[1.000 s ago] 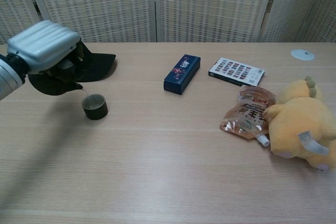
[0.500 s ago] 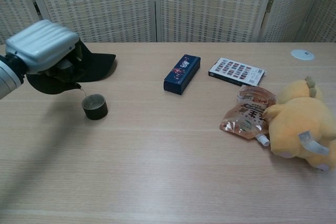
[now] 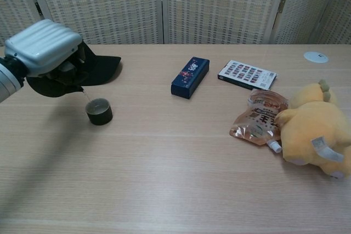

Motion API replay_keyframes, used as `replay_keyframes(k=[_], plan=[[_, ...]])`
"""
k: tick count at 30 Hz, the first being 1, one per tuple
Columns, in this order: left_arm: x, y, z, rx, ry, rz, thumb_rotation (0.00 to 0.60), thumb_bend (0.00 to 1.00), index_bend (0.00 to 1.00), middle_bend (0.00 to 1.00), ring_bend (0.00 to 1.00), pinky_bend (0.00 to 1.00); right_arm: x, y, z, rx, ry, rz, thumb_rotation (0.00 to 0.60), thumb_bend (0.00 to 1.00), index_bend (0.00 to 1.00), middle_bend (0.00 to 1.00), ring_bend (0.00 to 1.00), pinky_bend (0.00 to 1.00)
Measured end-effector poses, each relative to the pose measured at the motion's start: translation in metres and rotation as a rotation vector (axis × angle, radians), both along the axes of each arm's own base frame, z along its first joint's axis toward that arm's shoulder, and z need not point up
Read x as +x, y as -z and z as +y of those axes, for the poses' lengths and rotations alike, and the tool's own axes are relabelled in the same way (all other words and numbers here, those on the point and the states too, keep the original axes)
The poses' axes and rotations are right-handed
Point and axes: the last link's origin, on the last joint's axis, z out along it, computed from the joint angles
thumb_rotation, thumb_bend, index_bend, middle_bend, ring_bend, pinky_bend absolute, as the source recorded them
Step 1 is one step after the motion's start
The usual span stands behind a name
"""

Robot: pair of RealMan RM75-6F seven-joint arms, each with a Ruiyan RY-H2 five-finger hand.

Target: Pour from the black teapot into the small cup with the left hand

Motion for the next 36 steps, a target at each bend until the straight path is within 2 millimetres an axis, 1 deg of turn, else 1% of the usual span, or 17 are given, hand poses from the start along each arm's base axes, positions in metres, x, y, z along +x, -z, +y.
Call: replay_keyframes(k=[13,24,36], plan=[[0.0019,0.0007,-0.0027,-0.003,-0.003,-0.007,0.600,0.37,1.00,1.00,1.00,0.57,-0.0011,-0.0026,0.0031,-0.014,0.005,-0.002,0.600,0.29,0.03,0.09,0.00,0.01],[0.0076,0.0038,-0.0067,-0.013,-0.012,-0.023,0.600,0.37,1.00,1.00,1.00,0.57,-0.0045,-0.0062,0.0076,-0.029,0.013,-0.005,0.600,0.29,0.03,0.09,0.00,0.01],[0.0066,0.0039,-0.0052,-0.047,-0.092,-0.150,0.600,0.37,1.00,1.00,1.00,0.57,-0.0071,-0.0067,0.0065,-0.034,0.022,-0.008,0.600,0.29,0.03,0.09,0.00,0.01]])
